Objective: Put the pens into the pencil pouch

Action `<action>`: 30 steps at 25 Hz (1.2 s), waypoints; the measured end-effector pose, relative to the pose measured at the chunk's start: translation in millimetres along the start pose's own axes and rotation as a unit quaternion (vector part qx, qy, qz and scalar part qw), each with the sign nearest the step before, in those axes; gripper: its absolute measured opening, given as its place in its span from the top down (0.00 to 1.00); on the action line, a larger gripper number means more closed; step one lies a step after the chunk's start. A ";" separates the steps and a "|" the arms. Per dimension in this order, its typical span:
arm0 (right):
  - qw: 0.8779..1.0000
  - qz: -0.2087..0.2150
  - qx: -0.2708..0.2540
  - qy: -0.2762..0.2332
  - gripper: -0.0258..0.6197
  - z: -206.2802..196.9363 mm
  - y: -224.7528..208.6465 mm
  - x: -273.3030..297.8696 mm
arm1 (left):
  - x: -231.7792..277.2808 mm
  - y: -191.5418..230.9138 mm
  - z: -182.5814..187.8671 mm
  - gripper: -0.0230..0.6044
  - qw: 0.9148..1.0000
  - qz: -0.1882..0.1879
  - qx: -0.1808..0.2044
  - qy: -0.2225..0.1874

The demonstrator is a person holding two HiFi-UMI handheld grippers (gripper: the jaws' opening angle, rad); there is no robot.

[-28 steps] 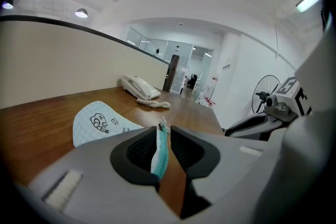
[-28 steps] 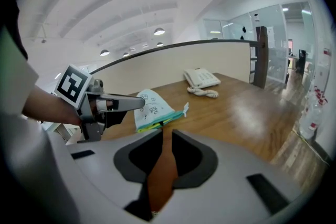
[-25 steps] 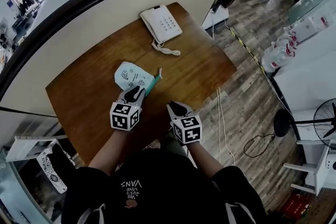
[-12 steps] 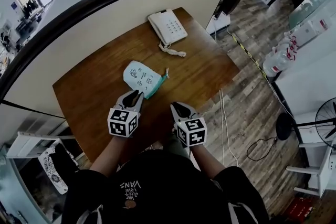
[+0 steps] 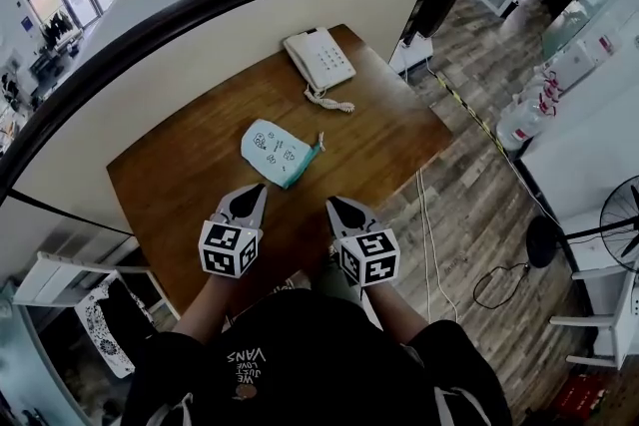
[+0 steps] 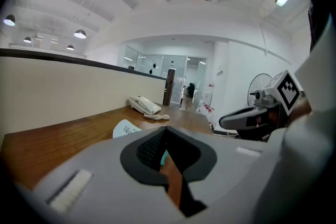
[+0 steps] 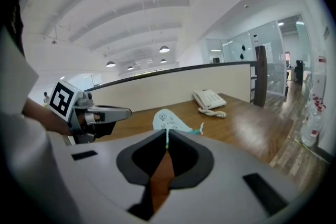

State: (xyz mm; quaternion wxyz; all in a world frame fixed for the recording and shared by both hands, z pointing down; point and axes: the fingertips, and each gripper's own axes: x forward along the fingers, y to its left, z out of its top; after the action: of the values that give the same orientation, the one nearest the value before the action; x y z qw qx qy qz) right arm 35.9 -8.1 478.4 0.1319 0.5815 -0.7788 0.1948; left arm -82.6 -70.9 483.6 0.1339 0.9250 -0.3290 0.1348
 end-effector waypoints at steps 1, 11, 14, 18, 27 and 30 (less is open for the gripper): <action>1.000 0.001 0.000 -0.003 0.93 0.7 2.7 -1.9 | -3.7 -1.3 0.0 0.94 1.000 -0.001 0.001 -0.001; 1.000 0.009 -0.008 -0.006 0.94 -1.5 25.3 -12.4 | -33.1 -13.6 -5.3 0.95 1.000 -0.002 0.024 0.002; 1.000 0.010 -0.014 -0.007 0.94 -3.0 30.0 -13.5 | -39.5 -15.7 -9.2 0.95 1.000 0.003 0.027 0.005; 1.000 0.011 -0.018 -0.002 0.94 -7.9 31.8 -13.0 | -43.6 -17.6 -15.4 0.95 1.000 0.006 0.028 0.009; 1.000 0.011 -0.025 0.008 0.94 -12.6 29.0 -9.0 | -41.1 -14.8 -17.0 0.95 1.000 0.013 0.017 0.003; 0.999 0.013 -0.029 0.012 0.94 -14.1 28.9 -6.4 | -39.5 -13.5 -16.2 0.95 1.000 0.015 0.016 0.002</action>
State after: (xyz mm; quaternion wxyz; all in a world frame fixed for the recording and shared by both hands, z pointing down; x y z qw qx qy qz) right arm 9.8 10.9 483.9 0.1555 0.5651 -0.7899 0.1806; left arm -106.0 -32.8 483.2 0.1176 0.9219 -0.3399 0.1438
